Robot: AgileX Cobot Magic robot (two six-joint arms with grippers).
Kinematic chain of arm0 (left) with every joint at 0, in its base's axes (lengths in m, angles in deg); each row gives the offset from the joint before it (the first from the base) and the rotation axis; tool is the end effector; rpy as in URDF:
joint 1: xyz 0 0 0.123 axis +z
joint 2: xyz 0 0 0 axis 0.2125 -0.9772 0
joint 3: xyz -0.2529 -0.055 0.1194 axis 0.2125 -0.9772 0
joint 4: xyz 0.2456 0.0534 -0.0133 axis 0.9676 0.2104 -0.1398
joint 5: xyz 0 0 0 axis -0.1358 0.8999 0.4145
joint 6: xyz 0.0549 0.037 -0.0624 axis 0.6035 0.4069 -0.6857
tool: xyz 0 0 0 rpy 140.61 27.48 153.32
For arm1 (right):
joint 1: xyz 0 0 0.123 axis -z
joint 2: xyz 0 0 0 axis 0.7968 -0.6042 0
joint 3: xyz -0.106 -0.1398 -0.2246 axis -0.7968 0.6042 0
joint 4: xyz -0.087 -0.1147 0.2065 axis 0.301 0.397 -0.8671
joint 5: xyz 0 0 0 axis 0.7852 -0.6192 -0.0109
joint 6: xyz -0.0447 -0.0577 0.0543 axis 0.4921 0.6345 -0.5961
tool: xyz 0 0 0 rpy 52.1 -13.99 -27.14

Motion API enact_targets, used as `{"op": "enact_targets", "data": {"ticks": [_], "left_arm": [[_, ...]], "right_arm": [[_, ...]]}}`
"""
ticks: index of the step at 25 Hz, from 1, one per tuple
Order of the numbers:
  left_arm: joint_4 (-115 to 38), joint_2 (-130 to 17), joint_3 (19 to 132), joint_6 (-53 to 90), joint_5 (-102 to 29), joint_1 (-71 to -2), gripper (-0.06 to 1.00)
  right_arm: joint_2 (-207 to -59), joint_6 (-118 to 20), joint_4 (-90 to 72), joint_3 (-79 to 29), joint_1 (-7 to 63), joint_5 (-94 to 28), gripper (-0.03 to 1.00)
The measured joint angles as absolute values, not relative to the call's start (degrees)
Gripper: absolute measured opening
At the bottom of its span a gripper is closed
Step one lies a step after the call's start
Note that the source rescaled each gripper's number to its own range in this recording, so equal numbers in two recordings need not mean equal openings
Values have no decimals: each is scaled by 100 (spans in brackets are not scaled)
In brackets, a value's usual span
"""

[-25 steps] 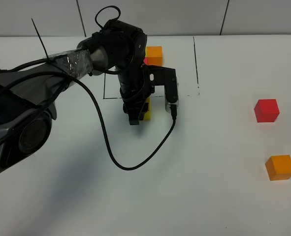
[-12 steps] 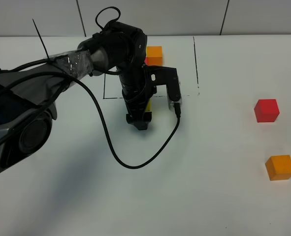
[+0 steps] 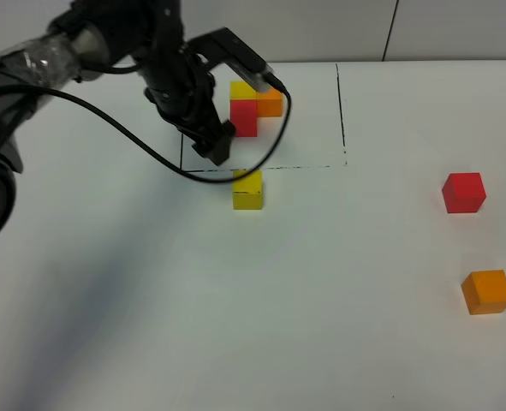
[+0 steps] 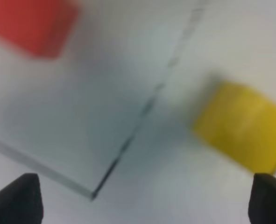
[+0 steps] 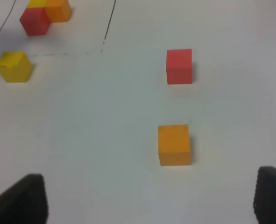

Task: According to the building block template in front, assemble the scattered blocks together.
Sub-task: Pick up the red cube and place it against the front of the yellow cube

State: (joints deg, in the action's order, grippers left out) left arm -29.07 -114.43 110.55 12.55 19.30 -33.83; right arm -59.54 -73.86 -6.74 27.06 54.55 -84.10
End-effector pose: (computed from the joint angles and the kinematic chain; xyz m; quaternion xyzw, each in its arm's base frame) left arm 0.4580 -0.1874 0.1930 0.4048 0.8991 -0.0253 0.1645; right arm -0.0041 0.0077 0.2748 0.0273 0.8525 0.0498 0.5196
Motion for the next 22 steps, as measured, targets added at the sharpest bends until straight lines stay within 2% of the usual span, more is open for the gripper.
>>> {"op": "enact_targets", "data": {"ticks": [8, 12, 22], "left_arm": [[-3568, -10957, 10965, 473, 2466, -2129, 86], [-3604, -10586, 10537, 209, 2559, -1689, 86], [-3192, -8735, 8363, -84, 2009, -1524, 85]], "right_arm": [[-5954, -7391, -674, 2706, 5455, -8410, 77], [-5954, -7391, -674, 2706, 5455, -8410, 77], [-5954, -7386, -674, 2706, 5455, -8410, 77]]}}
